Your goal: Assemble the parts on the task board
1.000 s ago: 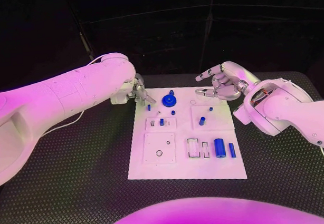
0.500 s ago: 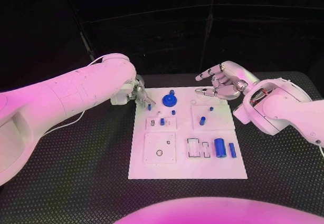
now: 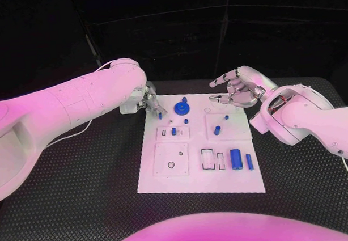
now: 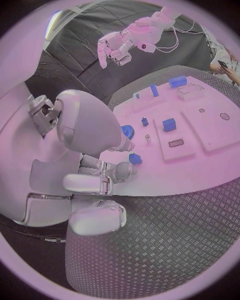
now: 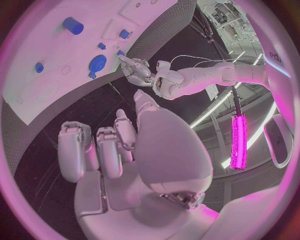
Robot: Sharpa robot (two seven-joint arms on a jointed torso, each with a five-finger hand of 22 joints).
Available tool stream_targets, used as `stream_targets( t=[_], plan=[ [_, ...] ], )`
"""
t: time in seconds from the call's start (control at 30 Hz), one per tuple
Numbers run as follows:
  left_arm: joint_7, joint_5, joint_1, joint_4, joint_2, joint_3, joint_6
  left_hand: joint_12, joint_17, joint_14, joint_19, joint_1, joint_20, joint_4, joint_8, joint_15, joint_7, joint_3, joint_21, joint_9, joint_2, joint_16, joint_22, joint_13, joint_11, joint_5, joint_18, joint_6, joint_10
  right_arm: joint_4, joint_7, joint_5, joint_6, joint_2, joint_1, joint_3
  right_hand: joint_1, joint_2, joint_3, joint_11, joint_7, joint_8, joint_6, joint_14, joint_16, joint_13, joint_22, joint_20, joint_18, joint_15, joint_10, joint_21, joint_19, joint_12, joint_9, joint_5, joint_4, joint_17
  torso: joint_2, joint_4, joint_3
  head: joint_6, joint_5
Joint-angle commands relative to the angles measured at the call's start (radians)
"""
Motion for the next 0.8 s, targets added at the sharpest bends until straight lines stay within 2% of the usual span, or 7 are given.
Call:
stream_targets(
  t=[0.03,0.43,0.7,0.8],
  plan=[
    [0.008,0.022,0.001,0.000,0.002,0.001,-0.013,0.003,0.263,0.105,0.002,0.015,-0.004,-0.012,0.006,-0.004,-0.001,0.002,0.000,-0.001,0.003,0.003,0.002,0.000,-0.002,0.002,0.002,0.007,0.006,0.001,0.010,0.003,0.003,0.001,0.002,0.001,-0.007,0.001,-0.005,0.002,0.003,-0.003,-0.007,0.099,-0.004,-0.001,0.033,-0.005,0.009,-0.002,-0.002,-0.003,0.000,0.000,-0.001,0.004,0.002,0.247,0.000,-0.0003,-0.0002,-0.002,0.000],
    [0.008,0.046,0.001,0.002,0.006,0.001,-0.018,0.001,0.263,0.105,0.002,0.060,-0.003,-0.049,0.001,-0.002,0.004,0.017,0.000,-0.012,0.014,0.003,0.005,-0.007,0.001,0.004,0.001,-0.006,0.003,-0.001,0.009,0.003,0.006,0.002,0.002,0.001,-0.007,0.001,-0.005,0.002,0.003,-0.003,-0.007,0.099,-0.004,-0.001,0.033,-0.005,0.009,-0.002,-0.002,-0.003,0.000,0.000,-0.001,0.004,0.002,0.247,0.000,-0.0002,-0.0001,-0.004,0.001],
    [0.007,0.049,0.001,0.004,0.007,0.001,-0.021,0.001,0.263,0.105,0.003,0.063,-0.003,-0.052,0.001,-0.002,0.004,0.019,0.001,-0.013,0.015,0.003,0.006,-0.007,0.001,0.004,0.001,-0.007,0.004,-0.001,0.009,0.003,0.007,0.002,0.002,0.001,-0.007,0.001,-0.005,0.002,0.003,-0.003,-0.007,0.099,-0.004,-0.001,0.033,-0.005,0.009,-0.002,-0.002,-0.003,0.000,0.000,-0.001,0.004,0.002,0.247,0.000,0.0004,0.0006,-0.004,0.002],
    [0.006,0.049,0.001,0.003,0.007,0.001,-0.019,0.001,0.263,0.105,0.003,0.064,-0.003,-0.053,0.000,-0.002,0.004,0.019,0.001,-0.014,0.015,0.003,0.006,-0.007,0.001,0.004,0.001,-0.007,0.004,-0.001,0.008,0.003,0.008,0.002,0.002,0.001,-0.007,0.001,-0.005,0.002,0.003,-0.003,-0.007,0.099,-0.004,-0.001,0.033,-0.005,0.009,-0.002,-0.002,-0.003,0.000,0.000,-0.001,0.004,0.002,0.247,0.000,0.0005,-0.0002,-0.004,0.002]
  ],
)
